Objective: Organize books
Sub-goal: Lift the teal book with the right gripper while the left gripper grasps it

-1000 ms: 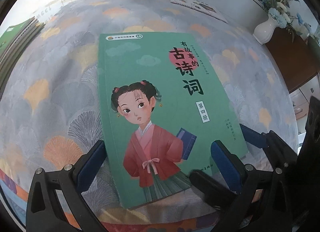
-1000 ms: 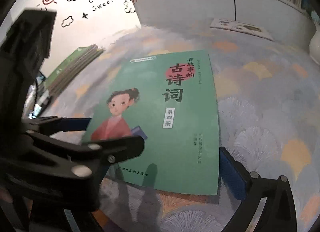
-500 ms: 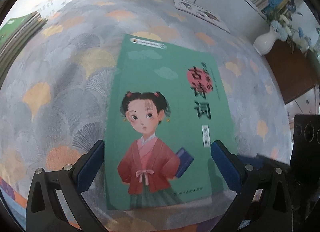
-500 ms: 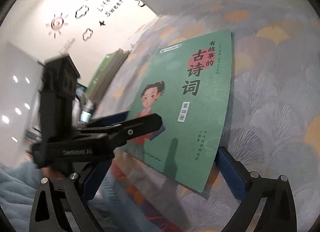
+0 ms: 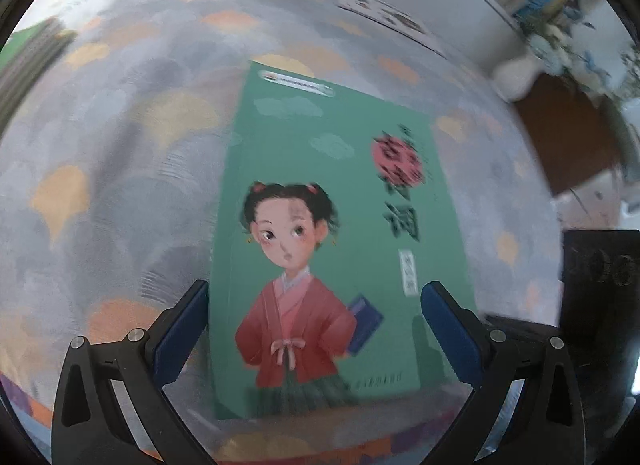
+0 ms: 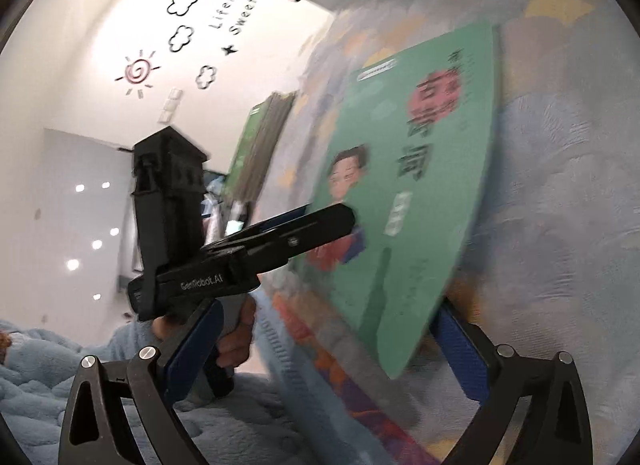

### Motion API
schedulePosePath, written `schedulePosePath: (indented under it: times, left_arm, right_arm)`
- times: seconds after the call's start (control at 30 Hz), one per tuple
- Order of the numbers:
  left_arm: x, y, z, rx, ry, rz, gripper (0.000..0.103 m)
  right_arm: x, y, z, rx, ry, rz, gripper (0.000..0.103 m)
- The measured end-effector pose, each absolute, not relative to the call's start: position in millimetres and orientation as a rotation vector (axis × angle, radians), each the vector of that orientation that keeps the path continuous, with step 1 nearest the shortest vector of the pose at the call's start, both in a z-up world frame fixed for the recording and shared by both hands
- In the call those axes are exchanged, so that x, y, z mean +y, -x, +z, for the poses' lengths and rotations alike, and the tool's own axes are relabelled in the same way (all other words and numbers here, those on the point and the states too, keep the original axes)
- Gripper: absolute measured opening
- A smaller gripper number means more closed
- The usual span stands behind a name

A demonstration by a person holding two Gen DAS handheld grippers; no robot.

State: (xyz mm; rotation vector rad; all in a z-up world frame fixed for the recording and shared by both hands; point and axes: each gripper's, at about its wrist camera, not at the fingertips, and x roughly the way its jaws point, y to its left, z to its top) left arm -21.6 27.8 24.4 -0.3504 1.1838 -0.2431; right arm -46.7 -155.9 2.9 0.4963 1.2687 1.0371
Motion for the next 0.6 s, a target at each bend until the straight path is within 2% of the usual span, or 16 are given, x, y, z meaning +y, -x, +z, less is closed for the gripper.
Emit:
schedulePosePath:
  times: [0.1, 0.13, 0.2, 0.23, 0.27, 0.3, 0.33, 0.37, 0.43, 0.6]
  left_arm:
    - [2.7, 27.1, 24.0, 1.195, 0.211, -0.256, 0.102]
    - [-0.8, 29.4, 25.2, 1.175, 0.187, -0.244, 0.101]
    - [5.8, 28.7, 25.3, 1.175, 0.237, -0.251, 0.101]
    - [10.9, 28.0, 25.7, 1.173, 0.267, -0.259, 0.101]
    - [12.9, 27.8, 26.4, 1.171, 0.281, -0.261, 0.101]
    - [13.4, 27.2, 27.3, 1.169, 0.284, -0.260, 0.101]
    - [12.5, 27.5, 28.3, 1.162, 0.284, -0.256, 0.101]
    - [12.0, 27.5, 28.7, 1.161, 0.297, -0.259, 0.101]
    - [9.9, 28.1, 30.1, 1.164, 0.291, -0.254, 0.100]
    - [17.1, 34.1, 37.1, 1.132, 0.343, -0.281, 0.093]
  right_arm:
    - [-114.5, 65.2, 17.3, 1.118, -0.193, 0.907, 0.099]
    - [-101.2, 72.3, 18.2, 1.083, -0.081, 0.883, 0.090]
    - [-86.1, 84.7, 18.0, 1.038, 0.086, 0.816, 0.086]
    - [-88.6, 85.6, 17.8, 1.031, 0.099, 0.800, 0.075]
    - [-95.9, 84.0, 17.6, 1.022, 0.098, 0.769, 0.055]
    - [-107.6, 78.6, 16.3, 1.034, 0.042, 0.747, 0.047]
    - [-118.9, 73.0, 14.1, 1.052, -0.031, 0.733, 0.033]
    - [-130.6, 66.0, 9.9, 1.084, -0.117, 0.724, 0.028]
    - [-135.6, 66.1, 9.2, 1.070, -0.138, 0.712, 0.023]
    - [-128.2, 83.6, 24.1, 0.965, -0.040, 0.700, 0.020]
